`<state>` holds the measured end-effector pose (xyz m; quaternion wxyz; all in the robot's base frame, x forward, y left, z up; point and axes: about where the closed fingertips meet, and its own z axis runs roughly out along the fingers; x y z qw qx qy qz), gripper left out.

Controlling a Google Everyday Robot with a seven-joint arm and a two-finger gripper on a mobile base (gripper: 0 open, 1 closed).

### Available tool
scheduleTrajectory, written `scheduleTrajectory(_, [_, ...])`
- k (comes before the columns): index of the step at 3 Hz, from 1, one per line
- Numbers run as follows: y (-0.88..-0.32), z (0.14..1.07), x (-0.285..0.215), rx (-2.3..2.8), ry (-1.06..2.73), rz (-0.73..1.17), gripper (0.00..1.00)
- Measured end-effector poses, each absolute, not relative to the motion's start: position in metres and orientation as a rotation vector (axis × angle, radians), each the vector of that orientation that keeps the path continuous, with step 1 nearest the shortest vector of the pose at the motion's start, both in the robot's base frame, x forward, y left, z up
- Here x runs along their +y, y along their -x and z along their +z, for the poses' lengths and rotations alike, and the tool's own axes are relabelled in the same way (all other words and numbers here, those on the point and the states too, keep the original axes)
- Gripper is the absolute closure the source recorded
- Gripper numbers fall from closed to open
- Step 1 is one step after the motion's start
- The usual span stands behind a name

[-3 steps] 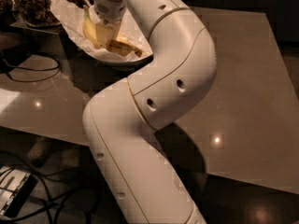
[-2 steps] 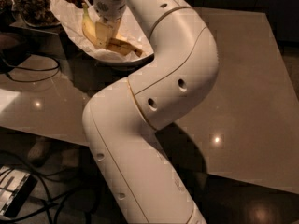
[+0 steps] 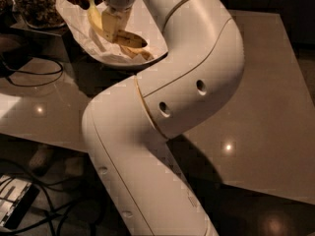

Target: Pick banana from white bowl

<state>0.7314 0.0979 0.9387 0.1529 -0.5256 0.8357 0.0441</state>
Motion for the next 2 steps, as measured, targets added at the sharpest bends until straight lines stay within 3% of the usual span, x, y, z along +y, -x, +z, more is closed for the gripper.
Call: scheduleTrajectory(2, [-0.716, 0.95, 0.104, 2.355, 1.538, 0.223, 1.0])
